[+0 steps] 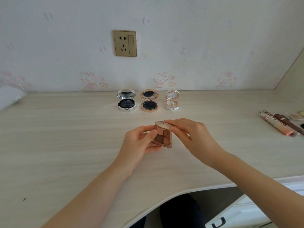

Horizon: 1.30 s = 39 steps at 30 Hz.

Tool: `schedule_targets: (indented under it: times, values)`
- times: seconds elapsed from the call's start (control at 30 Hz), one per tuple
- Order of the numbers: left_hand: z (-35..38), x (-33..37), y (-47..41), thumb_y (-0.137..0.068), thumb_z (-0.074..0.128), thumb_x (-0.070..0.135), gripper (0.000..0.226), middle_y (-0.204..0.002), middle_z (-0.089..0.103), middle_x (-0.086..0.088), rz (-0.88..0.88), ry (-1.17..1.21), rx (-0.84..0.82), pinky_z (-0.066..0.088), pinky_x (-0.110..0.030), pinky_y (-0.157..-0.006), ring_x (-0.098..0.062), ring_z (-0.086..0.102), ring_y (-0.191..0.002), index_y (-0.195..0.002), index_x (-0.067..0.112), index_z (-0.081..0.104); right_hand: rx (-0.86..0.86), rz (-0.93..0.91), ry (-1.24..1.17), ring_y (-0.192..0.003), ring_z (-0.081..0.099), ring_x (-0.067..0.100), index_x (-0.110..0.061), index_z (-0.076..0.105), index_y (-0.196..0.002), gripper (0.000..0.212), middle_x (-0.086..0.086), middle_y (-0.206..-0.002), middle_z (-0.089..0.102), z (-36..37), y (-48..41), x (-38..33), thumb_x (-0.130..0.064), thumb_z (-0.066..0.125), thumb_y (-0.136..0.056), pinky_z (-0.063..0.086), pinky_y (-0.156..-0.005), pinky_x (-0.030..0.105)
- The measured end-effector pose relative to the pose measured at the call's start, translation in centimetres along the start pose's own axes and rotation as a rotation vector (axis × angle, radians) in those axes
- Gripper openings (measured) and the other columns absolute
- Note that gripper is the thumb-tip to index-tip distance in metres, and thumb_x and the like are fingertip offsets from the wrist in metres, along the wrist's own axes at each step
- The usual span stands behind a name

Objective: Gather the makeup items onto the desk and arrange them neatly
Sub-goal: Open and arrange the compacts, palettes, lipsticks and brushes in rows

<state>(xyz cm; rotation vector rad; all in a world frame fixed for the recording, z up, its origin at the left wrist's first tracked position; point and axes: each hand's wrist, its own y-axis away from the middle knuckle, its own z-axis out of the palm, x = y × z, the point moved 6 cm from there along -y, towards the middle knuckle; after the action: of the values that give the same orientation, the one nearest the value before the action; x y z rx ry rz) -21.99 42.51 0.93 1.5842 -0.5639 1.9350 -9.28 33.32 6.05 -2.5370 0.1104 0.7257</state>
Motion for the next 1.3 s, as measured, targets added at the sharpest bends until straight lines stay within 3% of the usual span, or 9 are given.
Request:
schedule_targets:
  times: [0.1,0.17,0.23,0.33,0.43,0.63,0.77,1.1,1.3]
  values:
    - [-0.8,0.3,-0.1,-0.087,0.068,0.015,0.026,-0.083,0.075,-0.002,0.144,-0.358,0.128,0.055,-0.02,-0.07,-0.012,0.071,-0.077,-0.113,0.014,0.064,-0.051,0.04,0.049,-0.092,0.06,0.004,-0.025,0.064,-0.121,0.028,-0.008,-0.103,0.068,0.3,-0.3,0.8,-0.027,0.05,-0.097,0.044,-0.08,0.011]
    - [-0.9,0.6,0.1,-0.083,0.072,0.023,0.024,-0.085,0.073,0.01,0.253,-0.647,0.145,0.05,-0.017,-0.077,-0.001,0.067,-0.083,-0.106,0.025,0.067,-0.082,0.055,0.092,-0.093,0.061,0.008,-0.027,0.064,-0.121,0.029,-0.007,-0.104,0.069,0.5,-0.4,1.2,-0.03,0.049,-0.097,0.046,-0.082,0.018]
    - [-0.4,0.7,0.3,-0.08,0.073,0.027,0.021,-0.091,0.067,0.016,0.343,-0.842,0.103,0.045,-0.021,-0.088,0.0,0.061,-0.095,-0.101,0.029,0.069,-0.096,0.067,0.11,-0.092,0.062,0.011,-0.028,0.064,-0.12,0.029,-0.005,-0.103,0.069,0.5,-0.5,1.5,-0.032,0.048,-0.097,0.046,-0.082,0.022]
    - [0.2,0.6,0.6,-0.078,0.075,0.03,0.026,-0.092,0.052,0.022,0.416,-0.989,0.055,0.038,-0.017,-0.086,-0.001,0.049,-0.1,-0.103,0.03,0.07,-0.119,0.078,0.139,-0.089,0.061,0.014,-0.027,0.066,-0.117,0.026,-0.002,-0.099,0.07,0.6,-0.6,1.9,-0.029,0.048,-0.097,0.047,-0.082,0.028]
    - [0.5,0.4,0.4,-0.078,0.075,0.027,0.026,-0.106,0.064,0.017,0.532,-1.102,0.026,0.036,-0.016,-0.09,-0.006,0.045,-0.107,-0.103,0.027,0.071,-0.144,0.074,0.16,-0.089,0.061,0.016,-0.025,0.067,-0.115,0.025,-0.002,-0.098,0.07,0.9,-0.8,2.0,-0.027,0.049,-0.097,0.047,-0.082,0.03]
    - [0.5,-0.4,0.1,-0.078,0.075,0.02,0.02,-0.107,0.067,0.015,0.602,-1.149,0.007,0.034,-0.012,-0.09,-0.005,0.045,-0.107,-0.098,0.021,0.074,-0.203,0.045,0.174,-0.082,0.061,0.018,-0.019,0.071,-0.106,0.021,0.0,-0.091,0.071,1.5,-1.6,1.8,-0.025,0.054,-0.095,0.044,-0.076,0.028]
    - [0.5,-0.5,0.0,-0.081,0.073,0.021,0.017,-0.106,0.069,0.015,0.592,-1.162,0.007,0.036,-0.015,-0.089,-0.006,0.047,-0.107,-0.098,0.02,0.074,-0.275,0.061,0.163,-0.091,0.061,0.02,-0.016,0.071,-0.107,0.024,0.001,-0.098,0.073,1.7,-2.3,1.8,-0.024,0.052,-0.096,0.041,-0.081,0.026]
    - [0.7,-0.3,0.2,-0.082,0.072,0.021,0.016,-0.105,0.068,0.015,0.574,-1.143,0.014,0.037,-0.014,-0.09,-0.005,0.05,-0.104,-0.098,0.021,0.072,-0.394,0.244,0.046,-0.089,0.064,0.013,-0.022,0.071,-0.102,0.022,-0.004,-0.091,0.071,1.9,-4.1,3.3,-0.03,0.053,-0.095,0.053,-0.079,0.031]
    - [0.7,-0.4,0.3,-0.084,0.069,0.024,0.019,-0.11,0.065,0.016,0.553,-1.147,0.012,0.035,-0.012,-0.091,-0.003,0.048,-0.108,-0.103,0.022,0.07,-0.395,0.245,0.067,-0.097,0.061,0.016,-0.025,0.07,-0.11,0.023,-0.003,-0.099,0.071,1.6,-3.7,3.1,-0.03,0.053,-0.095,0.049,-0.088,0.032]
